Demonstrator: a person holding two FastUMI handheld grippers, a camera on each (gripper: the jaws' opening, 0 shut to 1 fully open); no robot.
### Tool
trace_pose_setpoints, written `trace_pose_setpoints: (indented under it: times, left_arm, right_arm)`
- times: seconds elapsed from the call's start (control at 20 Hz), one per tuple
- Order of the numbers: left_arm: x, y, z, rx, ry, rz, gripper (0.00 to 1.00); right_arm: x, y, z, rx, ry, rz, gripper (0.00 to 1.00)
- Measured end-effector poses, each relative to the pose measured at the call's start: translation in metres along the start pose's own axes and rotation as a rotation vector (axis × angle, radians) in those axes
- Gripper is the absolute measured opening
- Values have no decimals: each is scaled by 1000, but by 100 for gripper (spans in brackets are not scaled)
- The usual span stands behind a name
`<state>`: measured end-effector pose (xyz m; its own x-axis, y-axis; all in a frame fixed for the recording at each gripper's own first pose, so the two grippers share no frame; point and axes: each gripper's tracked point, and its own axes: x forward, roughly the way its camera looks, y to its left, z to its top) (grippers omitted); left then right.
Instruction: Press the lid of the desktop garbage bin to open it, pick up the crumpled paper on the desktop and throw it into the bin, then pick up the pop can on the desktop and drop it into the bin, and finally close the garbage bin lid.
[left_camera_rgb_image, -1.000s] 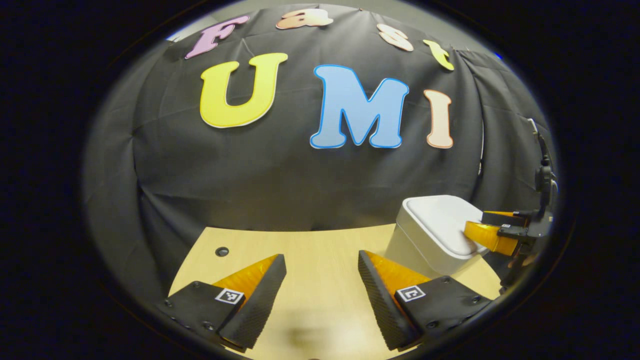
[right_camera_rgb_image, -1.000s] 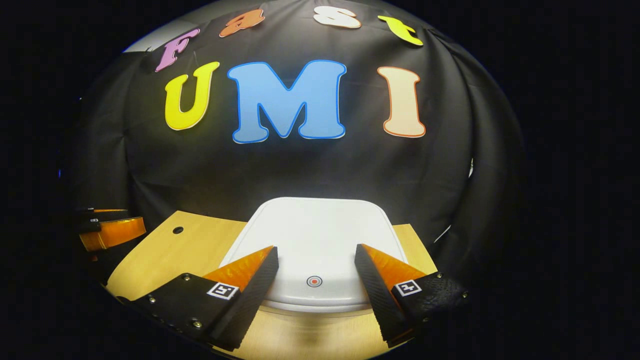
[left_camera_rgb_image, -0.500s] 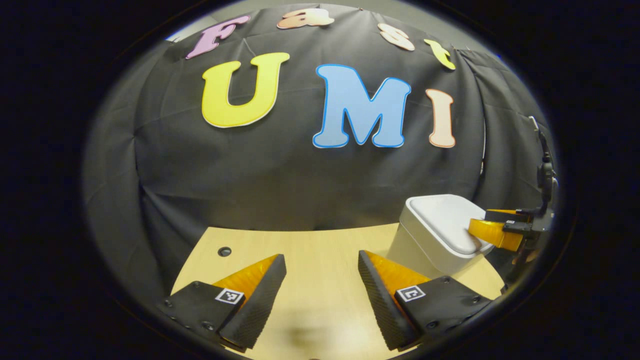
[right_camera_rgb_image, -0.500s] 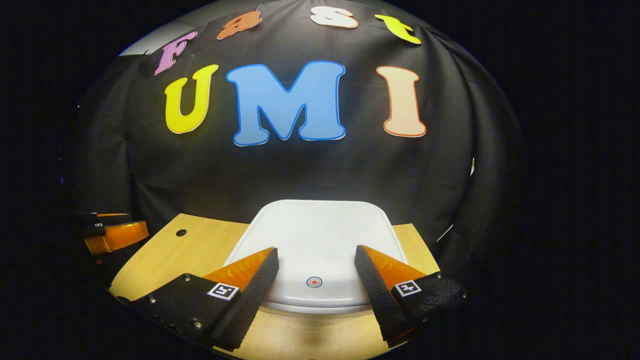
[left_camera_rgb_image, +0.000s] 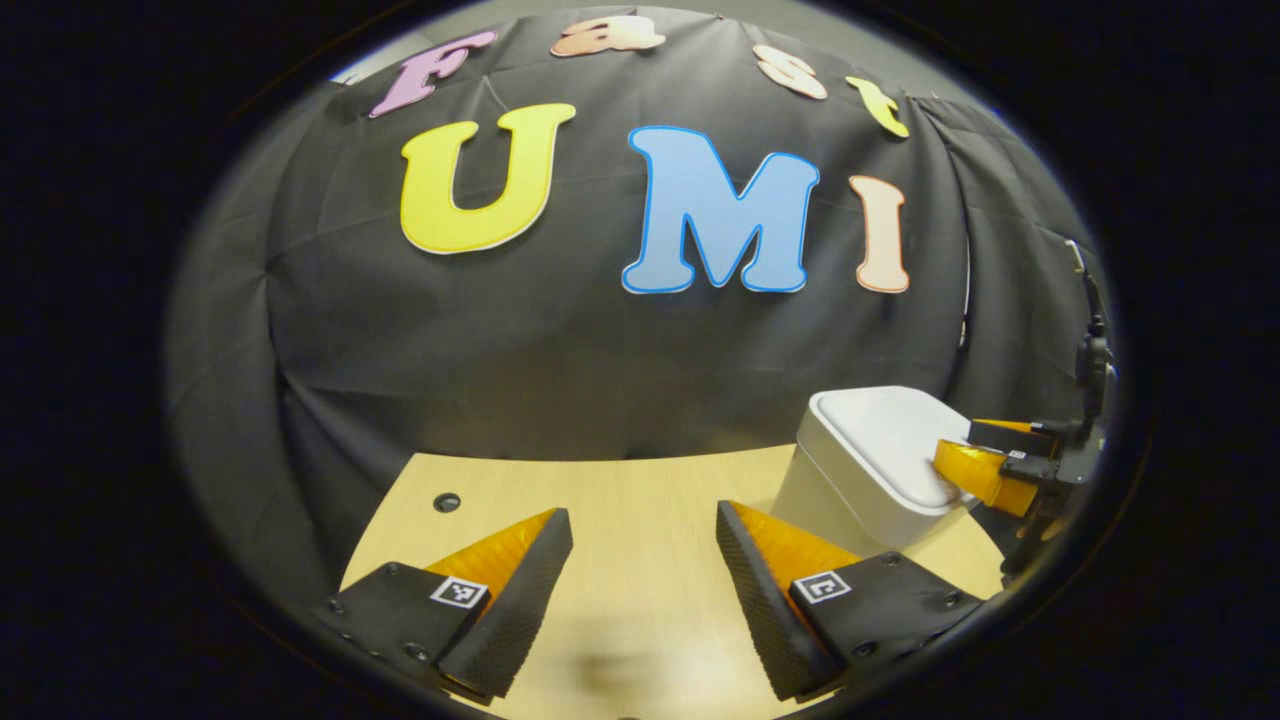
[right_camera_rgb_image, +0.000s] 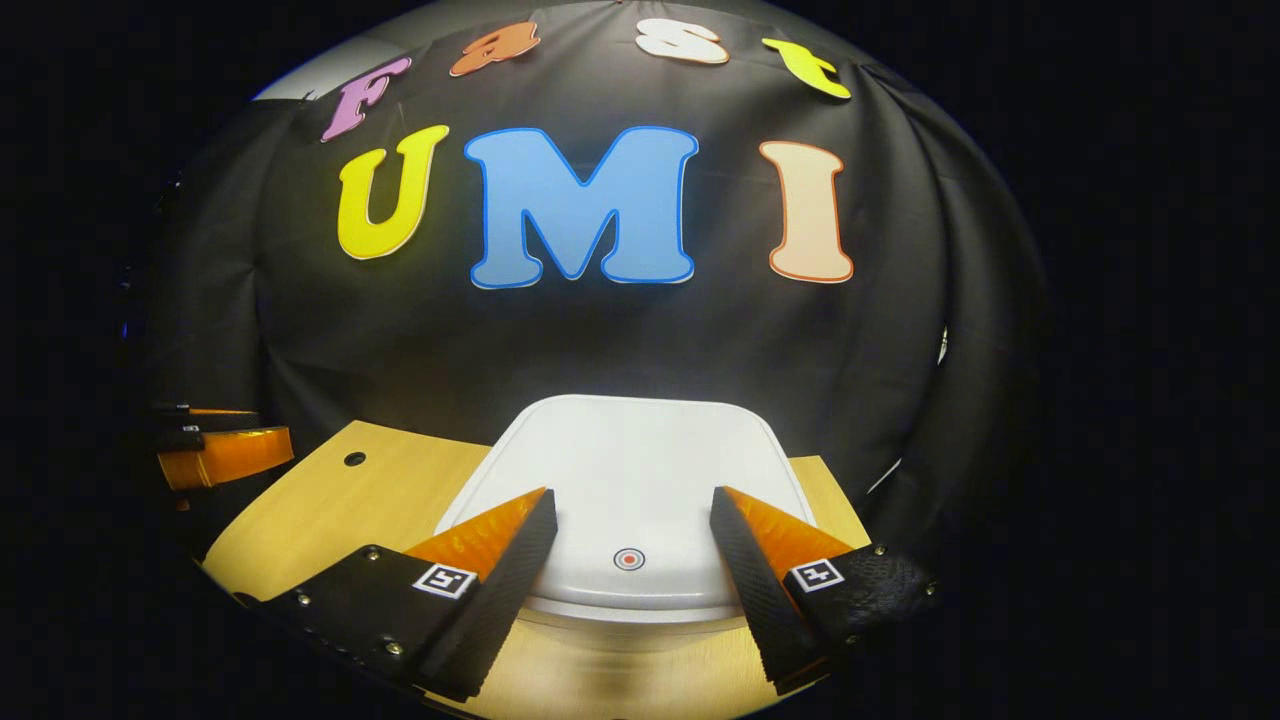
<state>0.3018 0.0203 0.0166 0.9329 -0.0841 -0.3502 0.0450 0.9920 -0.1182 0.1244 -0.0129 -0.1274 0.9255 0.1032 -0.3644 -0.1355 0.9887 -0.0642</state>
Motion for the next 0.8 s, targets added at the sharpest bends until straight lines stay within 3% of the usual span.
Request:
trace_pose_setpoints:
  times: [0.4,0.8]
  left_arm:
    - [0,2,1,-4,-8,11,95]
    - [-2,4,3,6,-30,24,95]
  right_arm:
    - [1,0,-4,-4,-70,7,99]
    - [0,0,3,37,-52,6,98]
